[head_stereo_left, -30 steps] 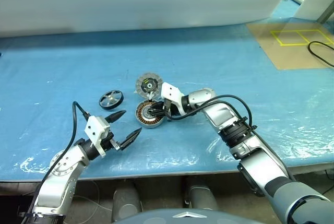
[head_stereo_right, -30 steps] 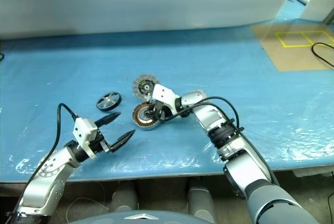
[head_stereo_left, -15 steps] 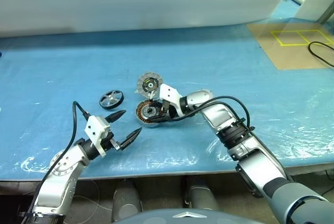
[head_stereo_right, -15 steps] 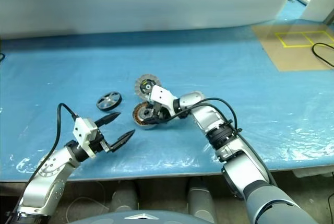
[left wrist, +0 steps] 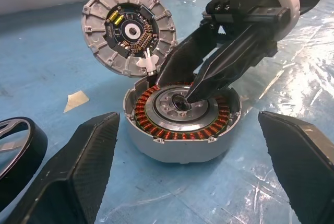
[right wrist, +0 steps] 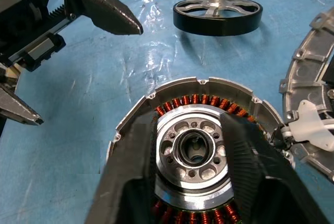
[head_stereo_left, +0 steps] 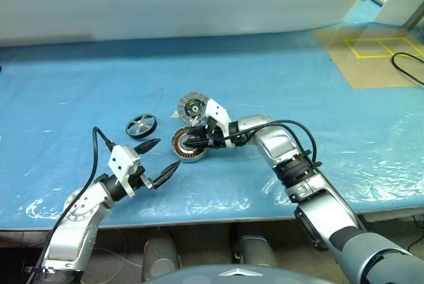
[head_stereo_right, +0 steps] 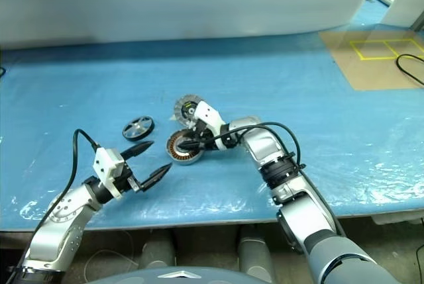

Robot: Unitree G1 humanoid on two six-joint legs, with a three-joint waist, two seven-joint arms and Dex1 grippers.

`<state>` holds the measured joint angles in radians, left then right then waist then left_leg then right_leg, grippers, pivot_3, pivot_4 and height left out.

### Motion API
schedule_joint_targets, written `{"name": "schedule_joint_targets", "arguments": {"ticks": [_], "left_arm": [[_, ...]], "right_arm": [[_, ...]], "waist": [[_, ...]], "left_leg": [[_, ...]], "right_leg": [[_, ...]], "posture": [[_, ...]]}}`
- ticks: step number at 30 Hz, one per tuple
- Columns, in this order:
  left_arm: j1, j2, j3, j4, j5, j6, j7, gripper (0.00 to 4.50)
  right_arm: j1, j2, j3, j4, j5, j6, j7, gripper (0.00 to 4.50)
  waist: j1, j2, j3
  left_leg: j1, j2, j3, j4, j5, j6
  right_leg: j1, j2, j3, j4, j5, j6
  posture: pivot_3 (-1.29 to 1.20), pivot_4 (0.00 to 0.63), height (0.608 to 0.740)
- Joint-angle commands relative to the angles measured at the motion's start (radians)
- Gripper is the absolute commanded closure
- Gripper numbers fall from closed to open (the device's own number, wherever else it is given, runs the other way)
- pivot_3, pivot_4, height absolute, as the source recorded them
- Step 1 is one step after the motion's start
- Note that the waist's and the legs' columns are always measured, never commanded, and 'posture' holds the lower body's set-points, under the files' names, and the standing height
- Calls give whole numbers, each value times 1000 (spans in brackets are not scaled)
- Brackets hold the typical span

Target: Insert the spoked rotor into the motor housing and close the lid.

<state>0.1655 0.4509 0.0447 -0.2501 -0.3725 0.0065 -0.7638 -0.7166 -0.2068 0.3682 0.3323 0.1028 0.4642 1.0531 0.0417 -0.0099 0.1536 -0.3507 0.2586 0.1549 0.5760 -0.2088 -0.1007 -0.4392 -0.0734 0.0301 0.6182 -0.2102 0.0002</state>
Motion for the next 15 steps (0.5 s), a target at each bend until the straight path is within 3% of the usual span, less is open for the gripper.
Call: {"name": "schedule_joint_targets", "arguments": {"ticks": [1,3,15], "left_arm": [[-5,9,3,-23,-5,-2,-8,0],[-8,9,3,-23,-4,0,-8,0],[-7,9,6,-27,-5,1,-5,0]], "right_arm": [[6,7,14,-24,-17,-46,-15,3699],[8,15,13,-23,-14,-48,-20,4483],[-3,6,55,14,-86,-110,-41,4483]], "waist": [[0,0,0],[-1,0,0],[-1,0,0]], "left_leg": [[0,0,0,0,0,0],[0,0,0,0,0,0],[0,0,0,0,0,0]], "right_leg": [[0,0,0,0,0,0],[0,0,0,0,0,0],[0,0,0,0,0,0]], "posture": [[0,150,740],[0,150,740],[0,150,740]]}}
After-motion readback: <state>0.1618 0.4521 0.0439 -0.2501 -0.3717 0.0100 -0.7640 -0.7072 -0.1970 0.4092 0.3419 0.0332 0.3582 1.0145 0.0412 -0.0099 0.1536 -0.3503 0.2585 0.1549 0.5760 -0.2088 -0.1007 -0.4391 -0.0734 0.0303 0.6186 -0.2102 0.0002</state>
